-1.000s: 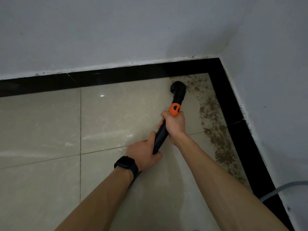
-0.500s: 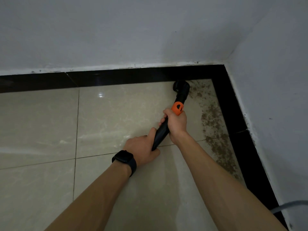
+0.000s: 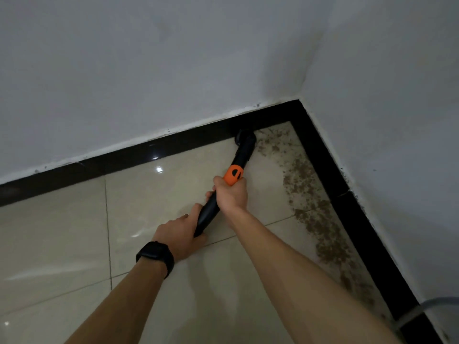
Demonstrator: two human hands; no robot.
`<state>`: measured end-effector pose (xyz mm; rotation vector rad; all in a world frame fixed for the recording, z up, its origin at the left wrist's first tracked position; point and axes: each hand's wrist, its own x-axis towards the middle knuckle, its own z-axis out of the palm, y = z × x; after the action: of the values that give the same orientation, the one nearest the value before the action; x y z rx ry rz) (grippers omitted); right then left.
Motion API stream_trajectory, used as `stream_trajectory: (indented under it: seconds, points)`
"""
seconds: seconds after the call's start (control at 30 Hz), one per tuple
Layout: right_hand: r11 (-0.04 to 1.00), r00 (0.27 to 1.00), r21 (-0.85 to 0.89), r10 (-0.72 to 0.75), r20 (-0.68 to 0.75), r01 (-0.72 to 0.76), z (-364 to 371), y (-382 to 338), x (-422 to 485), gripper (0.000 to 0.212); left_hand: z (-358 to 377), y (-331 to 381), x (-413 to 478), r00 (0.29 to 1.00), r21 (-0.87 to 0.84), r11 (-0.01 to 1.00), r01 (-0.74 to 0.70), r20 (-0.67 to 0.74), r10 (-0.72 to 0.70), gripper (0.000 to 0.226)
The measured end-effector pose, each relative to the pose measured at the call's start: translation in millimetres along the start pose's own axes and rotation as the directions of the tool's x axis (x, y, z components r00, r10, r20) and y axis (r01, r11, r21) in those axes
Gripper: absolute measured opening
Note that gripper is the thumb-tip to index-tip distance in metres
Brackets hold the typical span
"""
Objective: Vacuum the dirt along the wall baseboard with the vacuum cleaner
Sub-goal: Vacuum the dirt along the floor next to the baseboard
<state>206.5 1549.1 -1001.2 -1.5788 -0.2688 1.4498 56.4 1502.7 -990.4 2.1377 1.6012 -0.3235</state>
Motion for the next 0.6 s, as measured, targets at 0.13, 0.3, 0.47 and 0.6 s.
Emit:
stream_trajectory:
  seconds: [0.13,0.3,0.47,0.6]
  points:
    - [1.000,1.000,-0.014,0.008,-0.010,-0.008,7.6,-3.5,-1.8,0.031,-16.0,0.4,1.2,0.997,-0.002,0.998,0.057,0.056,-0.057,0.045]
    - [0.999,0.999,-0.031,0.030,-0.028,-0.031,13.1,-13.8,-2.2,0.037,-32.0,1.4,5.0,0.989,0.013,0.996,0.089,0.120,-0.090,0.046]
    - [0.996,0.994,-0.072,0.039,-0.098,-0.046,28.9,-16.7,-1.6,0.043,-46.9,-14.7,16.9,0.988,0.042,0.998,0.053,0.146,-0.058,0.050]
    - [0.998,0.990,-0.039,0.033,-0.139,-0.039,47.2,-20.5,4.2,0.049,-64.2,-34.5,29.6,0.993,0.112,0.993,0.027,0.109,-0.039,0.053]
